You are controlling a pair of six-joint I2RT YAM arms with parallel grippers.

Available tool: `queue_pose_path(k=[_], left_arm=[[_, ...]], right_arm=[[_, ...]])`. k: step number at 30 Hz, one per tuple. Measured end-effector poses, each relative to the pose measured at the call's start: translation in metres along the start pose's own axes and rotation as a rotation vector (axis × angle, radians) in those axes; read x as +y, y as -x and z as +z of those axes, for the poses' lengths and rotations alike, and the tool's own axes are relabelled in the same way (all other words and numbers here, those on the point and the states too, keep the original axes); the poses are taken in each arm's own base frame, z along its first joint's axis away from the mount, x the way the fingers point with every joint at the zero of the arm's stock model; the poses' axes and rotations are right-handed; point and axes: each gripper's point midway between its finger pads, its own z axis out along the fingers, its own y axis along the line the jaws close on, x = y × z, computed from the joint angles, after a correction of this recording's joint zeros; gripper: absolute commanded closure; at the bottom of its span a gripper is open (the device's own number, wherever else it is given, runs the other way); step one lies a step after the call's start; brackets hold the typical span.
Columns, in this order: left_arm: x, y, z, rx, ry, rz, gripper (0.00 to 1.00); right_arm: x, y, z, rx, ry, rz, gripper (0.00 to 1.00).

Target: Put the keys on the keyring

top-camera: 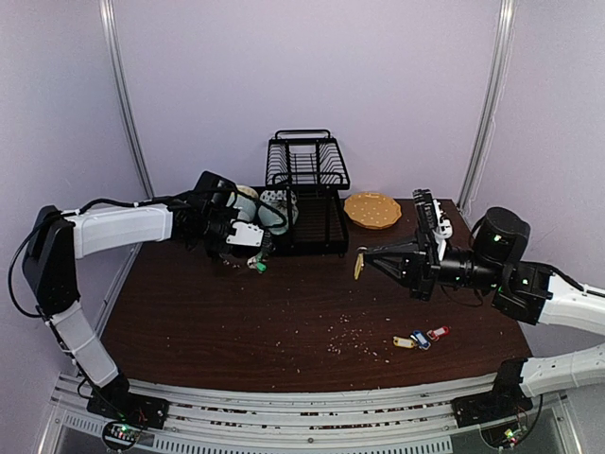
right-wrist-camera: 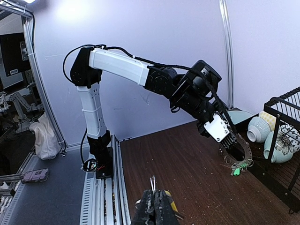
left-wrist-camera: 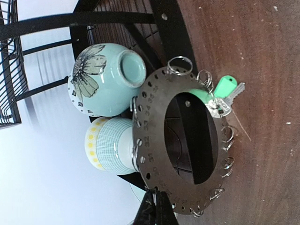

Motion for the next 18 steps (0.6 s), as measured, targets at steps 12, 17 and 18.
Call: queue_pose_path(k=[12, 17, 18], left_arm=[[0.026, -0.01, 0.008, -0.006, 0.057, -0.05, 1.0], [0.03, -0.02, 0.016, 0.004, 0.057, -0.081, 1.0], [0.029, -0.021, 0.017, 0.006, 0.053, -0.084, 1.0]], right_arm=[[0.002, 0.003, -0.002, -0.01, 0.002, 0.005, 1.0], [0.001, 0.003, -0.002, -0.009, 0.001, 0.006, 1.0], [0.001, 0.003, -0.002, -0.008, 0.002, 0.006, 1.0]])
